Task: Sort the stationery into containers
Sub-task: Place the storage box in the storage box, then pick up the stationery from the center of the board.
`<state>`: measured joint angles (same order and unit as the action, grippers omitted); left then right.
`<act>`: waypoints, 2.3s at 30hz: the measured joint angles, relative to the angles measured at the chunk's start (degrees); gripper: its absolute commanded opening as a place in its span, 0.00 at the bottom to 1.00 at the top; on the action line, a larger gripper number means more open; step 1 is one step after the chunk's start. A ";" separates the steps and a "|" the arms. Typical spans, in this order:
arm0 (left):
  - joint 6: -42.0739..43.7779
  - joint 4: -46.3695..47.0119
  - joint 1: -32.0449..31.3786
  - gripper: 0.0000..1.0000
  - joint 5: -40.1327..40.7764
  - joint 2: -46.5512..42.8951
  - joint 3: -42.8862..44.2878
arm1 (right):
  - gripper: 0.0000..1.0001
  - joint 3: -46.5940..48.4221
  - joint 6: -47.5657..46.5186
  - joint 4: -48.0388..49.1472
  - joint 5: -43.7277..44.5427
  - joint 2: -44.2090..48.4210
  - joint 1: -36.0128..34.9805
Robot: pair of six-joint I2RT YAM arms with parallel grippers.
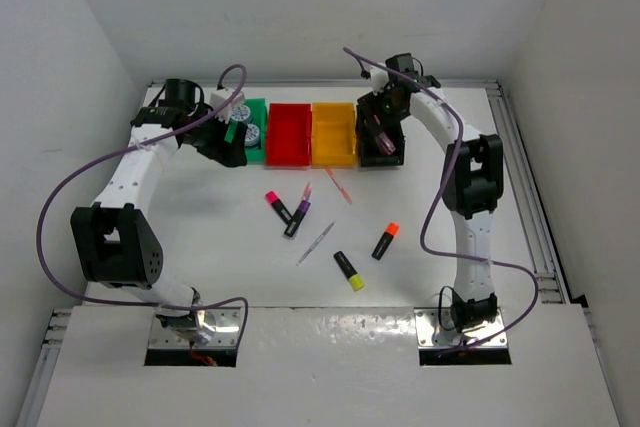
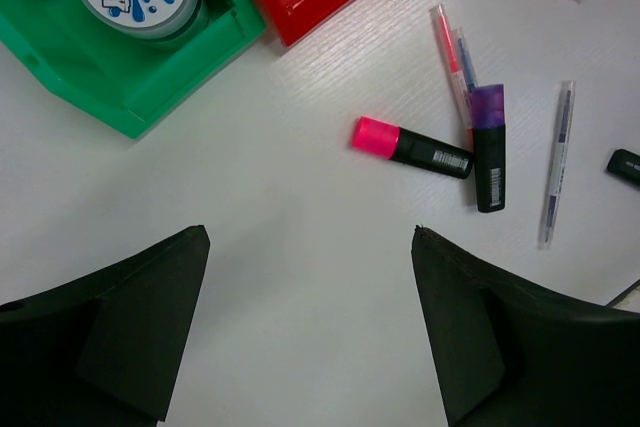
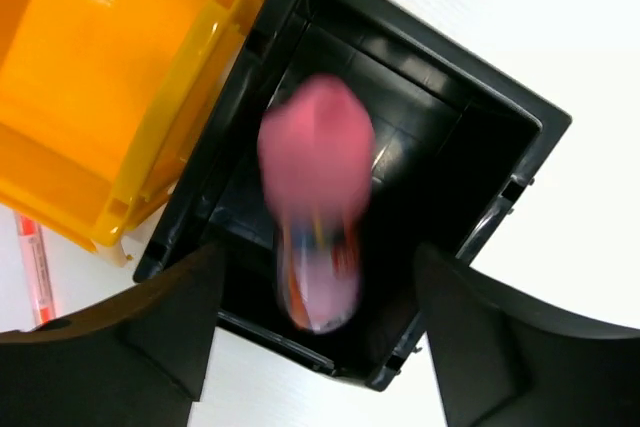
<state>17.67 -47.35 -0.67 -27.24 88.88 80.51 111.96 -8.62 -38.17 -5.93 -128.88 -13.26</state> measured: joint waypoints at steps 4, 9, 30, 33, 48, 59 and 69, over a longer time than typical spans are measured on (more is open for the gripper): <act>0.00 -0.11 0.00 0.91 0.02 0.00 0.00 | 0.81 1.18 0.37 -0.44 1.11 0.00 -0.28; 0.28 -0.20 0.00 0.88 0.04 0.00 0.00 | 0.74 3.80 2.62 -1.55 0.81 0.68 -0.39; 31.32 -2.49 -13.75 0.72 -1.66 -4.98 -11.43 | 0.50 -46.34 12.52 -2.97 -14.16 44.04 8.26; 32.30 0.52 -17.94 0.72 -0.61 -2.95 -12.17 | 0.51 -51.63 12.83 -3.56 -14.43 46.60 9.86; 3.41 14.21 -23.21 0.70 12.85 6.21 -15.78 | 0.52 -58.16 13.86 -3.93 -15.80 53.11 12.72; -30.42 17.25 -26.69 0.70 26.84 4.61 -21.35 | 0.53 -58.16 14.29 -3.96 -15.78 53.09 12.76; -37.68 17.90 -26.56 0.70 26.80 15.47 -15.23 | 0.53 -58.16 14.21 -4.52 -15.82 53.09 14.58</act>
<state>-20.01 -29.45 -27.22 -0.45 104.36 65.28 53.80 5.58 -42.70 -21.76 -75.79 1.32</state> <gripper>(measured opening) 0.699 0.527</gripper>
